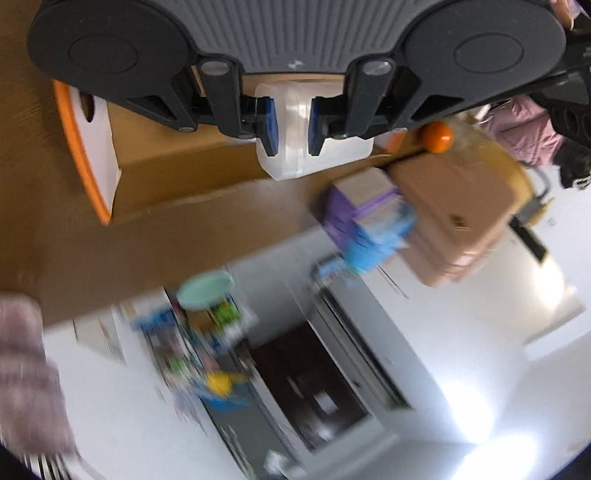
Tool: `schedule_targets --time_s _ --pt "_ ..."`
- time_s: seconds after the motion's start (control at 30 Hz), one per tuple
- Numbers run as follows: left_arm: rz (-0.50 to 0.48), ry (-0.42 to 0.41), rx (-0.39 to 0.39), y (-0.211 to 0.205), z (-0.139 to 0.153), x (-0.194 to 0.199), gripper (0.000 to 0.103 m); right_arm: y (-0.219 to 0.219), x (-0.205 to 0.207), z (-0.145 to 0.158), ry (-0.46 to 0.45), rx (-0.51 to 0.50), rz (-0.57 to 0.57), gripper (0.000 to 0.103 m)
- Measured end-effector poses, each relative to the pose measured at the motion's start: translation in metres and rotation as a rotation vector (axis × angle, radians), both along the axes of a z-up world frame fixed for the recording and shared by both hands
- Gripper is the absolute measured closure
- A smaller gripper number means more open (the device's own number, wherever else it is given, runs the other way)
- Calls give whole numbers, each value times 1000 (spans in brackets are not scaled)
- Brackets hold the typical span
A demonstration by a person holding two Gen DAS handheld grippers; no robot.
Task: Organize rigid objects
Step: 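Carry the white container into the cardboard box and open the left gripper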
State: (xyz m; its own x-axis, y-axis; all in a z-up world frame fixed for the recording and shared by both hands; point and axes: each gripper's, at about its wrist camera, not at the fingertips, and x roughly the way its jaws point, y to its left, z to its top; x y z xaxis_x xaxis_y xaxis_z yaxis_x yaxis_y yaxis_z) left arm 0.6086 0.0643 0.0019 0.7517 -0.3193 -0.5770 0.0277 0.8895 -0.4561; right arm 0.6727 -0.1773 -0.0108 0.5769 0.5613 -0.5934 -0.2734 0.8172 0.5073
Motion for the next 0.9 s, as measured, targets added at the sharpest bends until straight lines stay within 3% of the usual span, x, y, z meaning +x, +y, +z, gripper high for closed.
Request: schedule_targets --time_s 0.17,0.37,0.47,0.53,0.67,0.9 --pt "-2 102 50 -7 -31 33 77 19 16 -29 18 -118 -1 84" --pt "15 109 40 -10 -34 34 68 26 15 -31 12 -156 -14 77" --pt "38 60 127 -13 -12 15 56 17 -2 -12 -16 -165 -5 66" --pt "34 23 207 -16 7 -1 40 9 -15 4 -42 -179 -6 57" --pt "36 -19 277 -14 41 -40 32 -1 -48 43 -113 -284 6 38" --pt "68 -142 438 -11 92 -124 14 -32 -122 102 -275 -361 -43 22"
